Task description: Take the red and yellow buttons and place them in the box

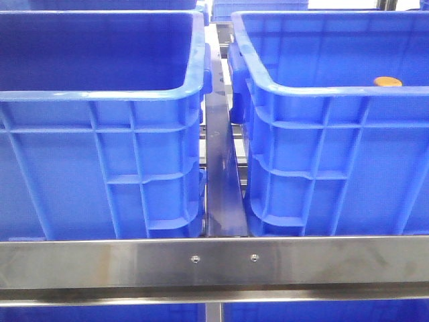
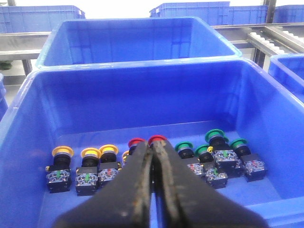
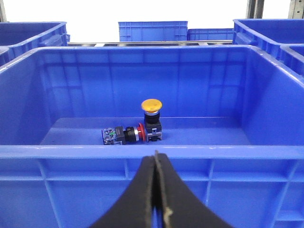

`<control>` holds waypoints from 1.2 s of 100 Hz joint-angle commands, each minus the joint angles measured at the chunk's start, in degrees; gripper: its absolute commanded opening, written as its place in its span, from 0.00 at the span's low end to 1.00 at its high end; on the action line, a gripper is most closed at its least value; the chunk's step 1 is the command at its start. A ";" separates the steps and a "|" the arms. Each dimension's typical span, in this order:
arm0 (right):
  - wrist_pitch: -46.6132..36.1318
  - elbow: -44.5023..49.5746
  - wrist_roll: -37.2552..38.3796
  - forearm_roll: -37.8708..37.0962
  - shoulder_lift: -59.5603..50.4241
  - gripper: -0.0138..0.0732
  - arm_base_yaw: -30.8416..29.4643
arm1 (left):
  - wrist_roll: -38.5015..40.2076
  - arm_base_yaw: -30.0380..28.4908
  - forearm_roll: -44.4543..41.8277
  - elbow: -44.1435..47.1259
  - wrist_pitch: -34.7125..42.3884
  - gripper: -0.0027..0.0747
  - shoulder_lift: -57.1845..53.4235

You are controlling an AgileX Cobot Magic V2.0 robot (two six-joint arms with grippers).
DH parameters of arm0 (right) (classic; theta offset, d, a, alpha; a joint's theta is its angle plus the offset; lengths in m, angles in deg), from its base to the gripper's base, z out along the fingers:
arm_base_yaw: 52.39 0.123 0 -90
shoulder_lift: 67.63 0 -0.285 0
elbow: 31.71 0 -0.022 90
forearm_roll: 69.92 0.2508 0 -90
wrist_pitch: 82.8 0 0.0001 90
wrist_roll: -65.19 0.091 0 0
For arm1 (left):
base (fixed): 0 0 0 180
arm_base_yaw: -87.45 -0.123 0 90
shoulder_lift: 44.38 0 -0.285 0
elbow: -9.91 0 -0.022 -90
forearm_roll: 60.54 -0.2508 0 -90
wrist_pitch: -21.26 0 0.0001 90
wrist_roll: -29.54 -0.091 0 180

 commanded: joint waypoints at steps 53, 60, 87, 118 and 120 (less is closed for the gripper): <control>-4.97 0.01 0.19 -0.57 -1.25 0.08 0.06 | 0.52 0.01 0.80 -1.45 4.28 0.01 0.50; -4.97 0.01 0.19 -0.57 -1.25 0.08 0.06 | 0.52 0.01 0.80 -1.45 4.28 0.01 0.50; -4.97 0.01 0.19 -0.57 -1.25 0.08 0.06 | 0.52 0.19 0.29 -1.35 7.00 0.01 0.50; -4.97 0.01 0.19 -0.57 -1.25 0.08 0.06 | 27.07 2.34 -27.27 4.76 10.89 0.01 -5.06; -4.97 0.01 0.19 -0.57 -1.25 0.08 0.06 | 27.33 2.34 -27.99 5.57 11.41 0.01 -5.60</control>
